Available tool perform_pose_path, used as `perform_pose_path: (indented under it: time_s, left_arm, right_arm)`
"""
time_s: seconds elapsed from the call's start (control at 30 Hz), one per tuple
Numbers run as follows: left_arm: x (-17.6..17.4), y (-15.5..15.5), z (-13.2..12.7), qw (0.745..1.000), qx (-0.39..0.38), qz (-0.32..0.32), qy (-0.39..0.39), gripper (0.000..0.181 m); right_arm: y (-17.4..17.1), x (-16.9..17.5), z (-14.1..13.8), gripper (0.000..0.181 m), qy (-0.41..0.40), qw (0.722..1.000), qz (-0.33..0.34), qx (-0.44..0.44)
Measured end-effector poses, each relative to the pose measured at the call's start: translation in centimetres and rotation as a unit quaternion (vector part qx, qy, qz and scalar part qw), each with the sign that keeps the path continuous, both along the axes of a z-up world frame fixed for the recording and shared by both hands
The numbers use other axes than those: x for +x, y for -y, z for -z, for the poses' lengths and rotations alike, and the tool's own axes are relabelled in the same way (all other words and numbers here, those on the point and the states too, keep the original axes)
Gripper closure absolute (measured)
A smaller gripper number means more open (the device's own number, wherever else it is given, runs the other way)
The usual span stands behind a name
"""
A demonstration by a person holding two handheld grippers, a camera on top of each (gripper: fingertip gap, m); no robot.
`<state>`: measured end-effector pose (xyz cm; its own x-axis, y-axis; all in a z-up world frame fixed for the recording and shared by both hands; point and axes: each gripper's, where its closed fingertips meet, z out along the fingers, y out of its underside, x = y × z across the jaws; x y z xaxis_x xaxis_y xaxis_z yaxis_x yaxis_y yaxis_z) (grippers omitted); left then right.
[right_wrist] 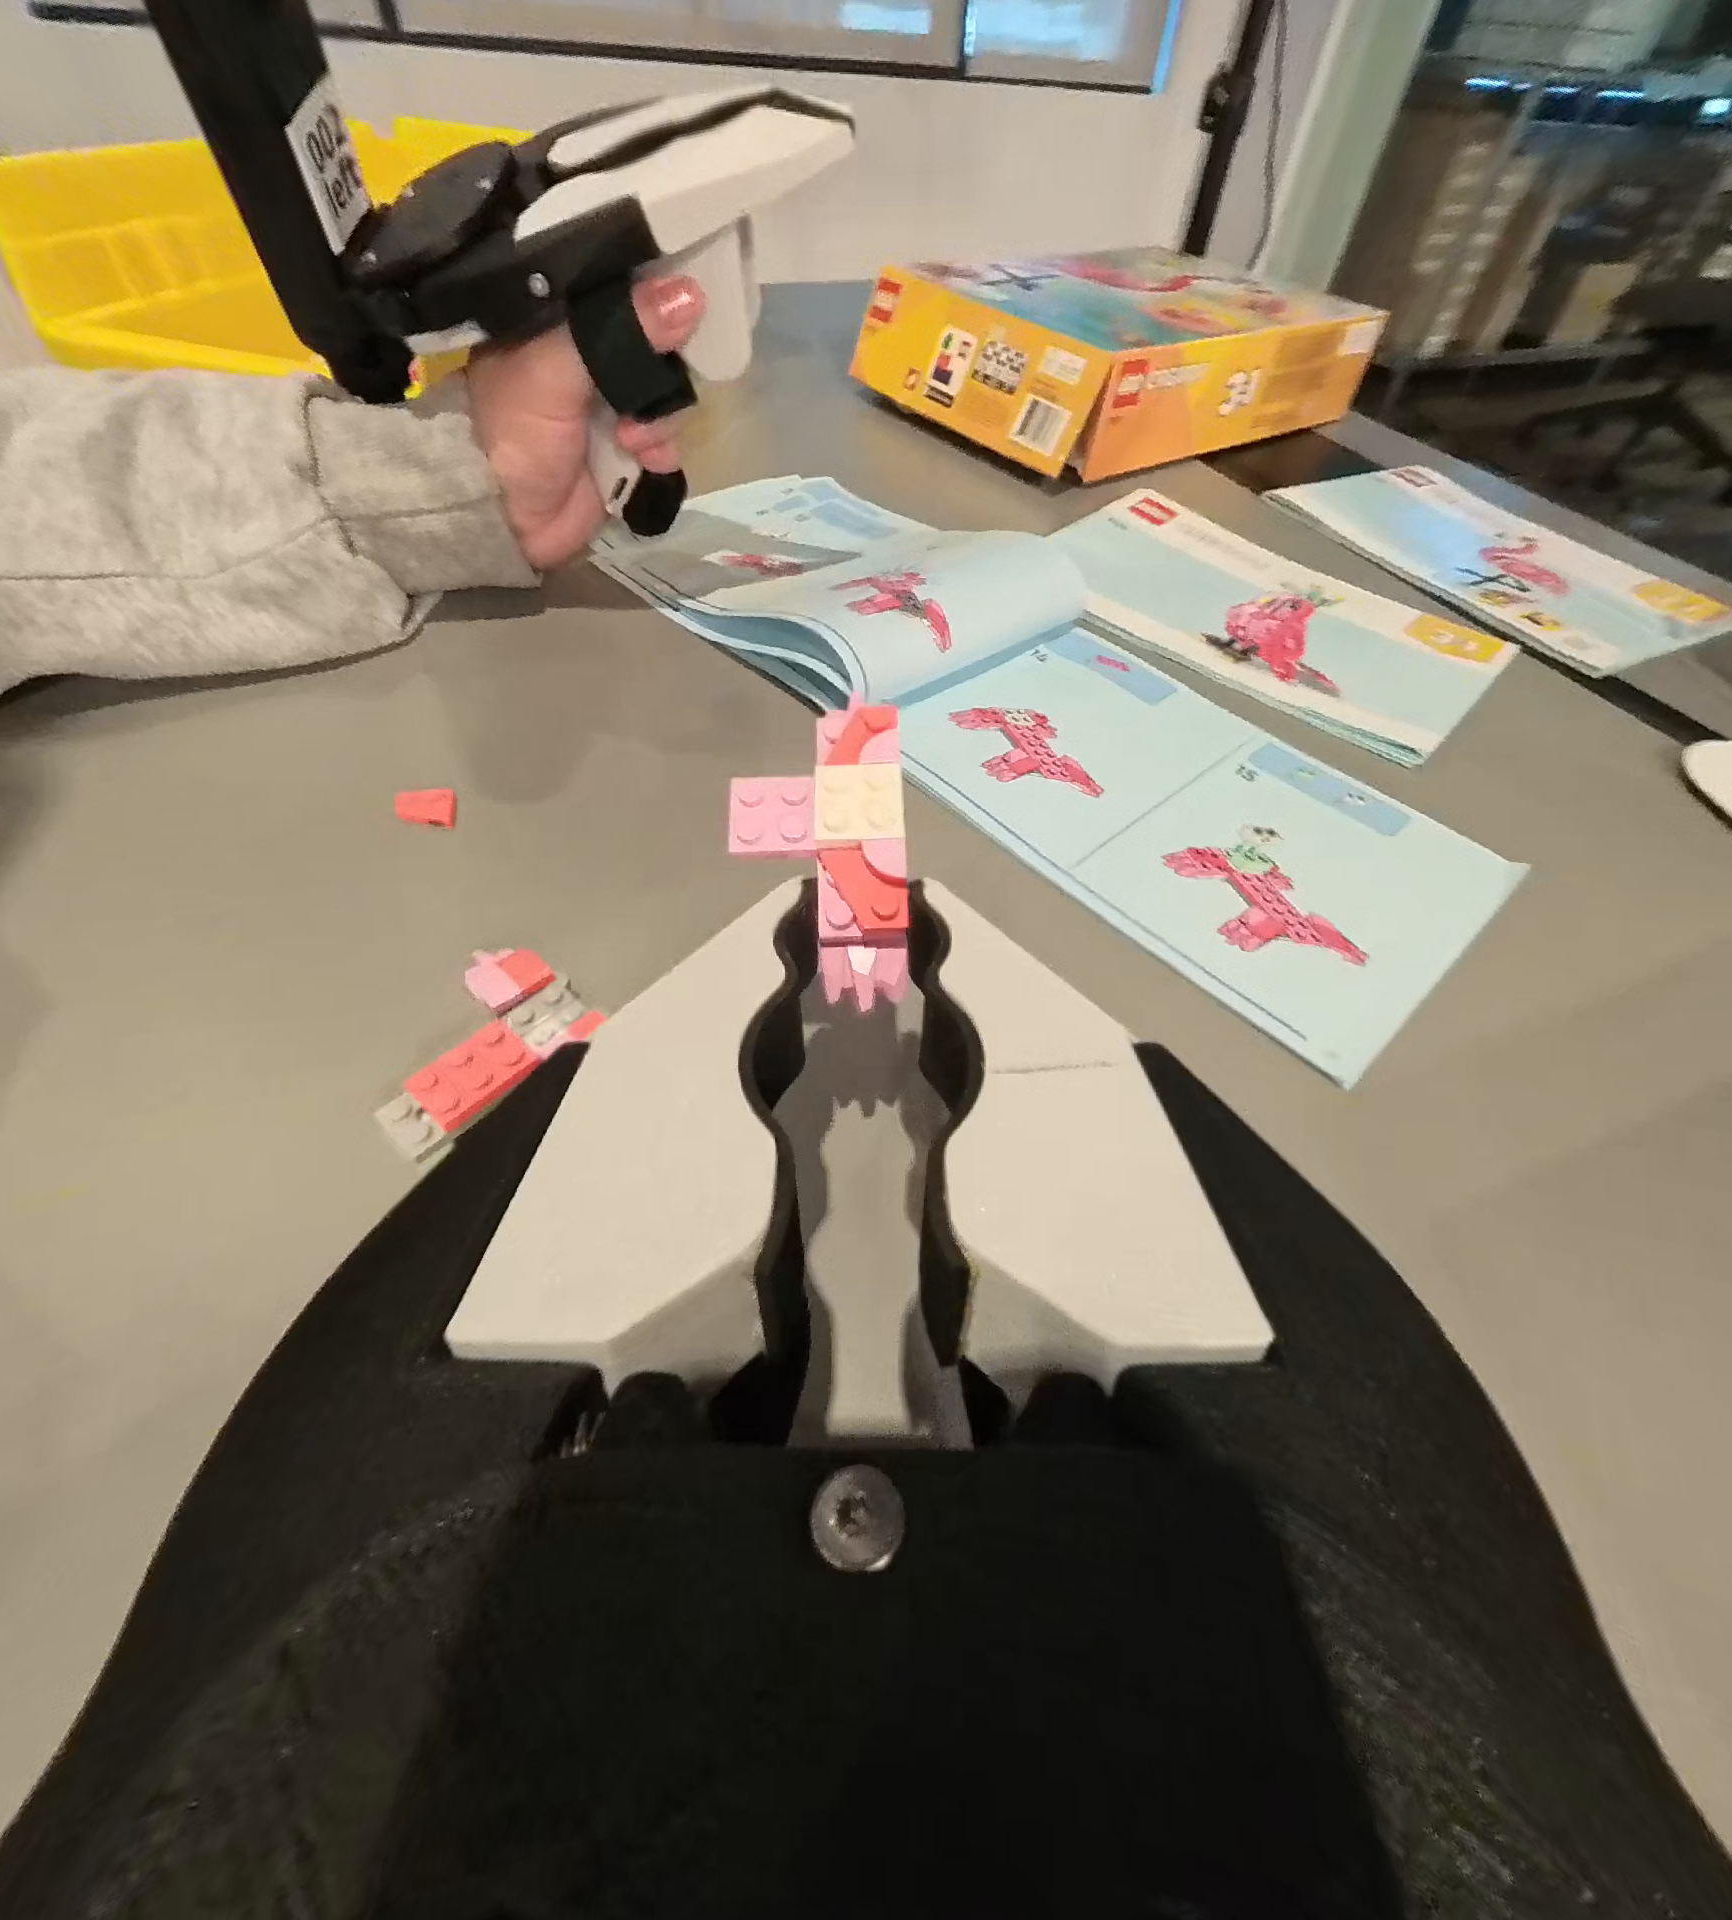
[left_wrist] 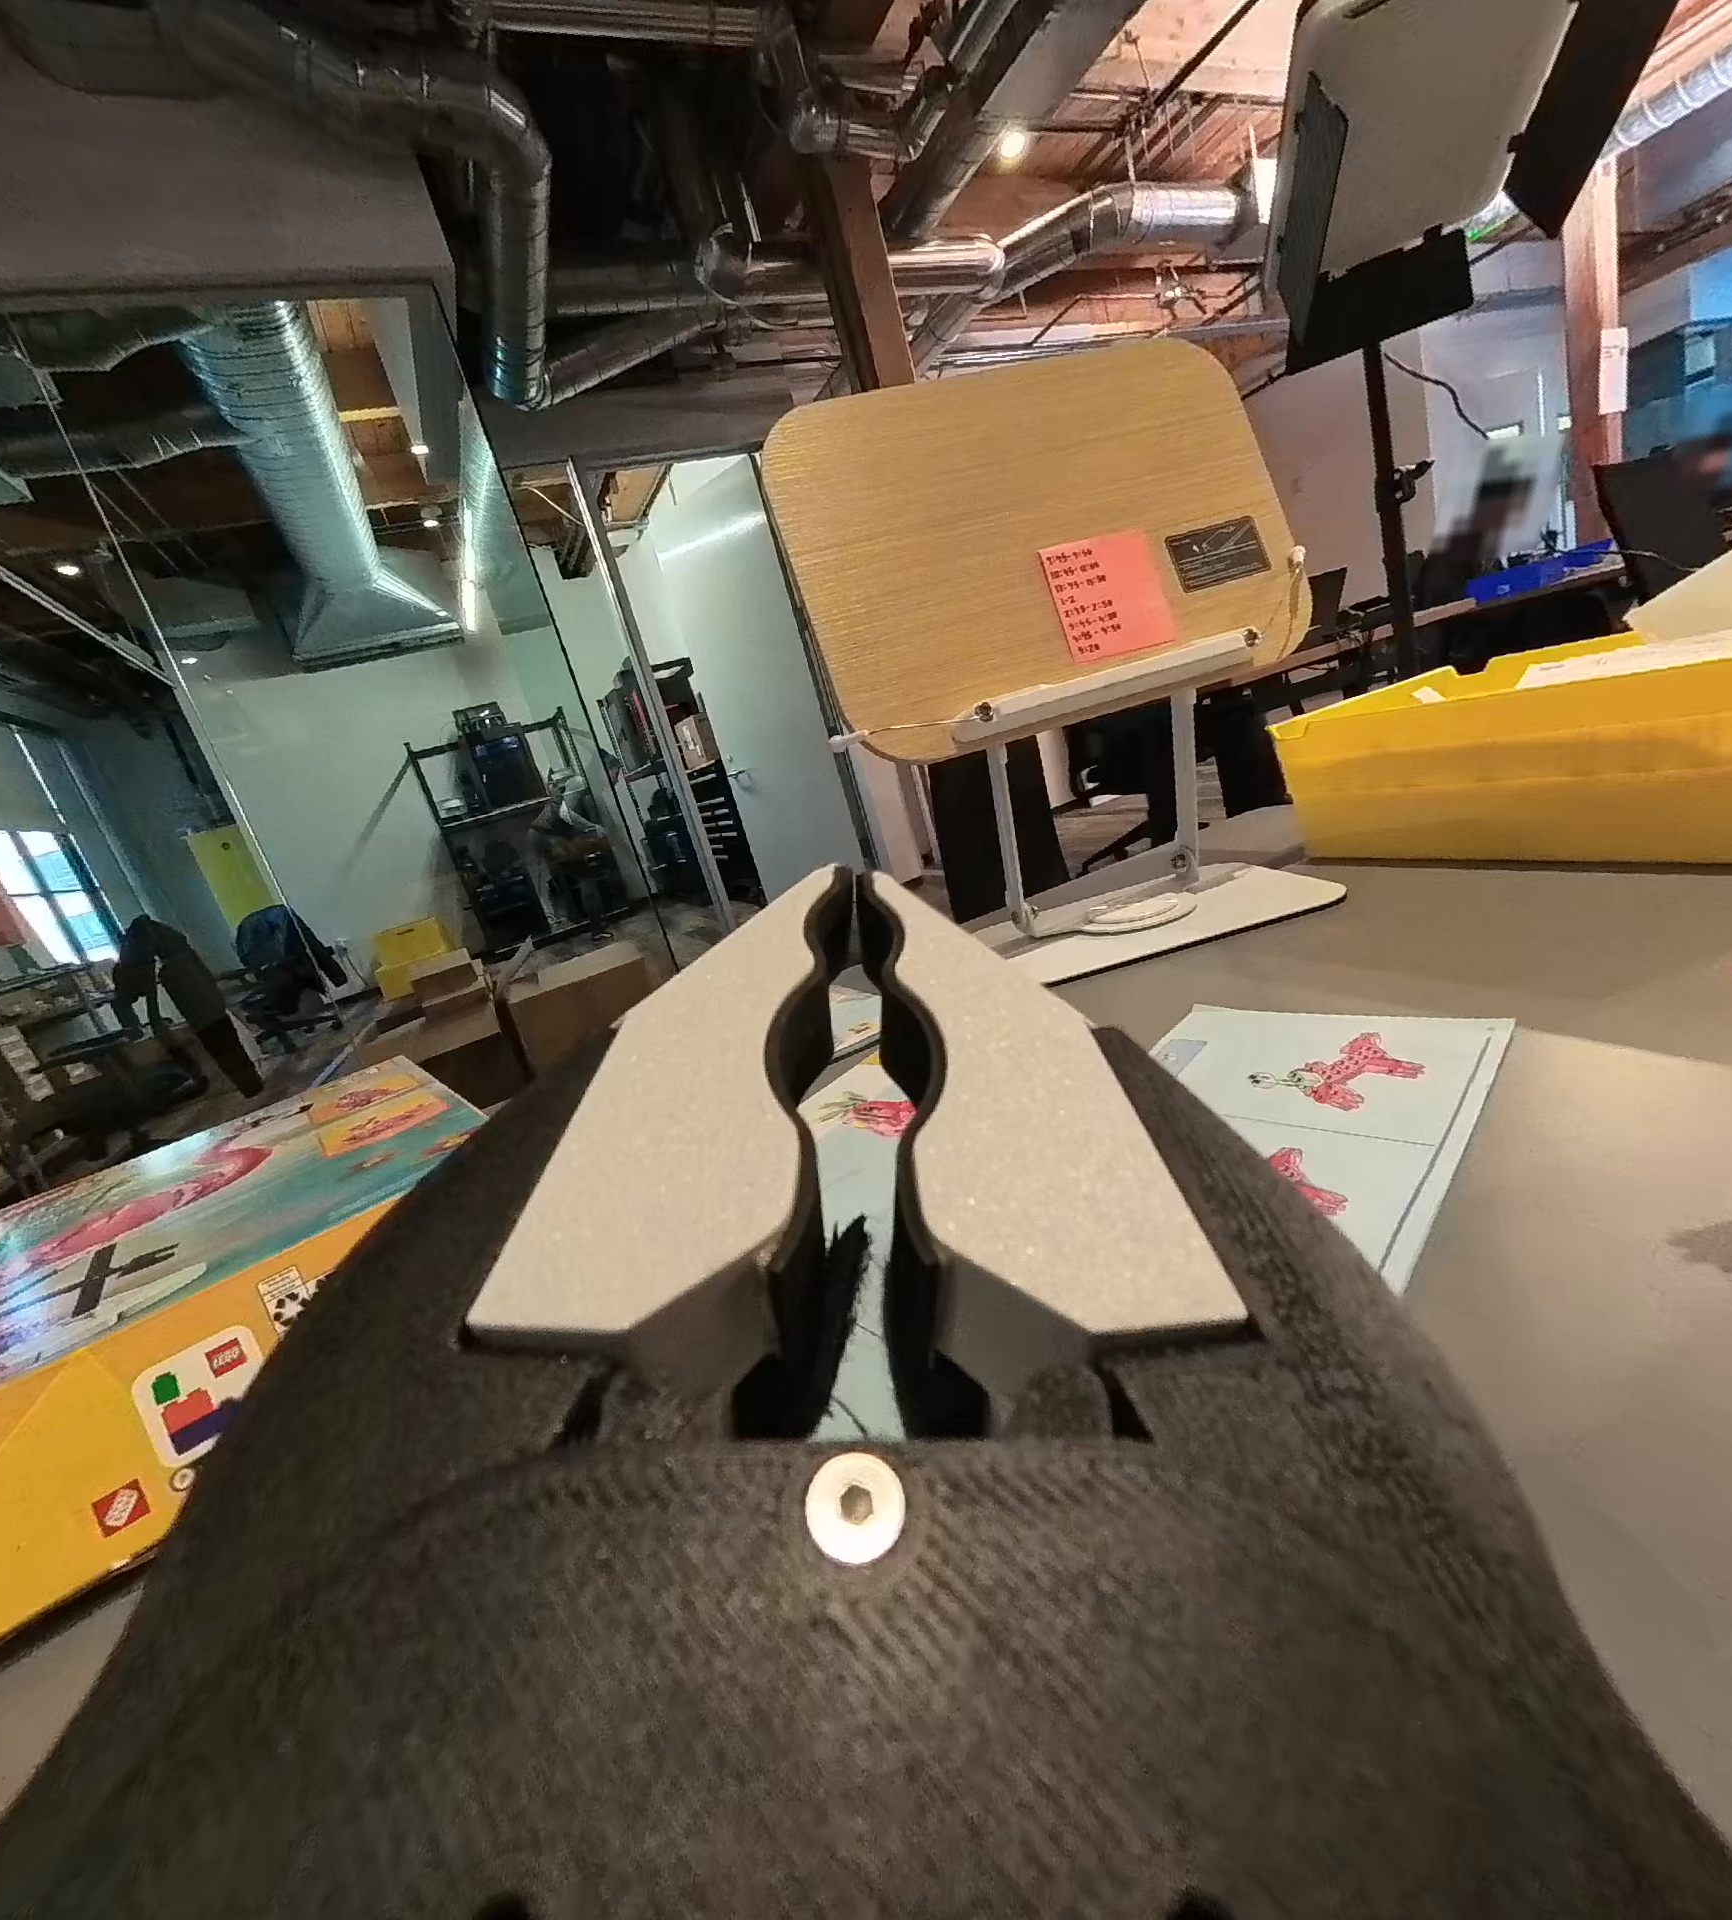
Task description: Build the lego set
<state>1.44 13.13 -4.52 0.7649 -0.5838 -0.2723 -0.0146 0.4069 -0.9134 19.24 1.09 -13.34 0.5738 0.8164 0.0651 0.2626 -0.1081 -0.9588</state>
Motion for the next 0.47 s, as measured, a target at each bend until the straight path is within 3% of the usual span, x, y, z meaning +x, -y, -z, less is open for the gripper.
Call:
perform_pose_path:
  time_s: [0.13, 0.3, 0.47]
  left_arm:
    - [0.1, -0.1, 0.2, 1.000, -0.003, -0.001, -0.002, 0.181]
    - [-0.3, -0.3, 0.1, 1.000, -0.001, -0.010, 0.004, 0.181]
    - [-1.3, -0.6, -0.4, 0.999, -0.007, -0.019, 0.033, 0.181]
  right_arm:
    - [1.5, 1.3, 1.0, 0.167, 0.049, 0.996, 0.072, -0.005]
    - [4.2, 0.6, 1.0, 0.167, 0.036, 0.991, 0.128, -0.007]
    - [3.5, 2.6, 0.6, 0.167, 0.091, 0.974, 0.197, 0.060]
